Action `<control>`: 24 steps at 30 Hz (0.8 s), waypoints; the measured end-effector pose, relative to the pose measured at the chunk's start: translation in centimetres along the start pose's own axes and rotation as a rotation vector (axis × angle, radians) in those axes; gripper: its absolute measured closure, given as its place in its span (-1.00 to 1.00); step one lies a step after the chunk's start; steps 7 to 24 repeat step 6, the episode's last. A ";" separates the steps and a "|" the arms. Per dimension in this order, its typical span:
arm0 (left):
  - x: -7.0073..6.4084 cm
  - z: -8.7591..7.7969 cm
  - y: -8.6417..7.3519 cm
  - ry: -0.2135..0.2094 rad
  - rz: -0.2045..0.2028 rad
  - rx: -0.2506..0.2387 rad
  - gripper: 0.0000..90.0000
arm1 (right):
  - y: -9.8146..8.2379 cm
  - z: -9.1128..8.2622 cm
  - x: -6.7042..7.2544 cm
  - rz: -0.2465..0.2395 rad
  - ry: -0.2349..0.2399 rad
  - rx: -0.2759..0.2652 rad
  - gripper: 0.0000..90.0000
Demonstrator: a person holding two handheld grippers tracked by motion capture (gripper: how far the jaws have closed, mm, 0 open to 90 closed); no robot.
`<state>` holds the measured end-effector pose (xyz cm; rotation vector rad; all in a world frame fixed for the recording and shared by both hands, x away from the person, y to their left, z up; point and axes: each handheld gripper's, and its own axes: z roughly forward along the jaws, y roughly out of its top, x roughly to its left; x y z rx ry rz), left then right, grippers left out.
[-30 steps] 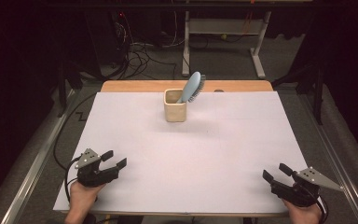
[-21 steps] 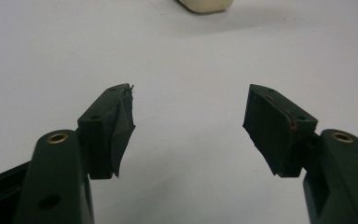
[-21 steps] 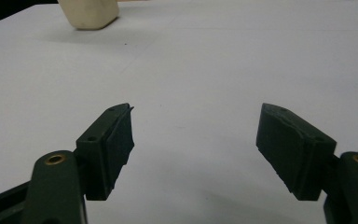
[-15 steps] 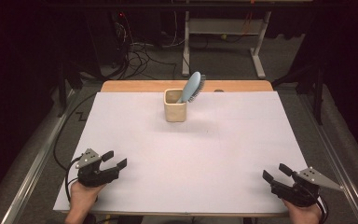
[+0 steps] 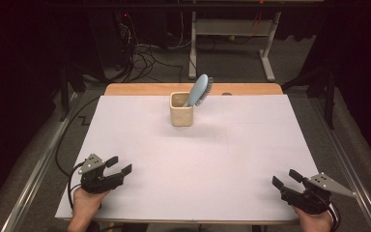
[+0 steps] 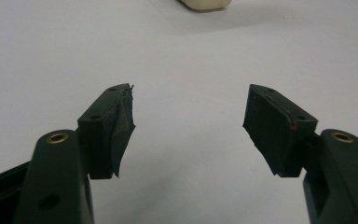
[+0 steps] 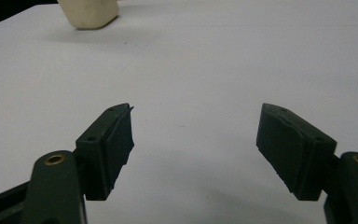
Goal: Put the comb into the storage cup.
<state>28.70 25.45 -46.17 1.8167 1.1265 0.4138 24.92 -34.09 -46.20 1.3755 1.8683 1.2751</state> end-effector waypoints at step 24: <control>0.2 0.1 0.0 0.004 -0.009 0.008 -0.25 | 0.0 0.0 -0.1 0.007 0.000 -0.002 -0.39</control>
